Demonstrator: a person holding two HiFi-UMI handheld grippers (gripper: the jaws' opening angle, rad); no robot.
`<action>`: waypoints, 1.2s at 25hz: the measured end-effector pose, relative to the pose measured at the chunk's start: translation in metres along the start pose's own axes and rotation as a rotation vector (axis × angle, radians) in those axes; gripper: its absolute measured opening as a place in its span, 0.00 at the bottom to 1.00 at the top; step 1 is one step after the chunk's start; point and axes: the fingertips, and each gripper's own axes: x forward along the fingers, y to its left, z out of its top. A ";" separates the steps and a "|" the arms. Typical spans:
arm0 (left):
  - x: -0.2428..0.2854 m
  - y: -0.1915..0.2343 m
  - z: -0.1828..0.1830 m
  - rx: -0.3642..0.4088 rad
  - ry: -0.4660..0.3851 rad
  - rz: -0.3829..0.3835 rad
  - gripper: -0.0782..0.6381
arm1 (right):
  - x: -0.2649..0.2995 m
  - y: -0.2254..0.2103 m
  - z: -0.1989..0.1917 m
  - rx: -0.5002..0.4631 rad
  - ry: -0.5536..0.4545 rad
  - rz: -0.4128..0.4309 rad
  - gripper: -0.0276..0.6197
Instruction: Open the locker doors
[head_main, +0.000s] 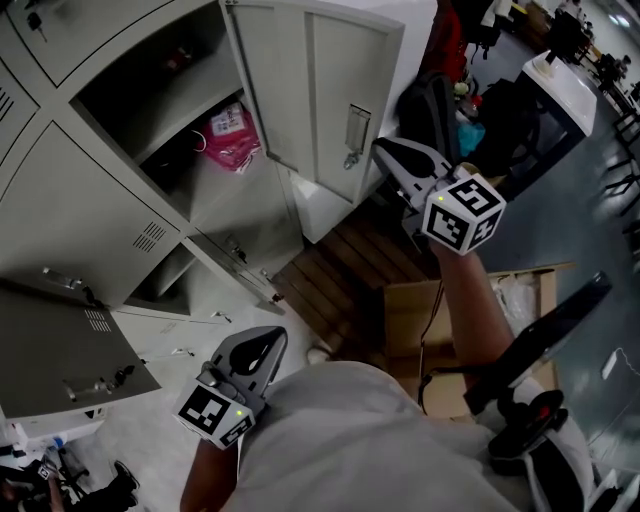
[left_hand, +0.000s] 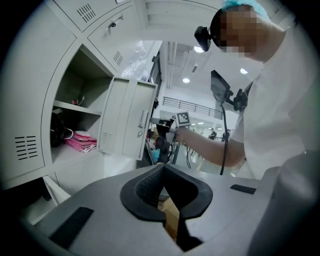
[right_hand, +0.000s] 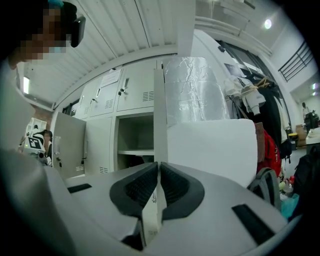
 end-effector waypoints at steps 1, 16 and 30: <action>0.000 0.000 0.000 -0.001 0.000 0.002 0.12 | 0.000 -0.004 0.000 -0.003 -0.002 -0.020 0.08; -0.029 0.002 -0.003 -0.010 -0.017 0.023 0.12 | -0.004 -0.010 0.000 -0.019 -0.009 -0.147 0.09; -0.125 -0.020 -0.017 -0.015 -0.054 0.007 0.12 | -0.010 0.133 -0.035 0.029 0.081 -0.101 0.09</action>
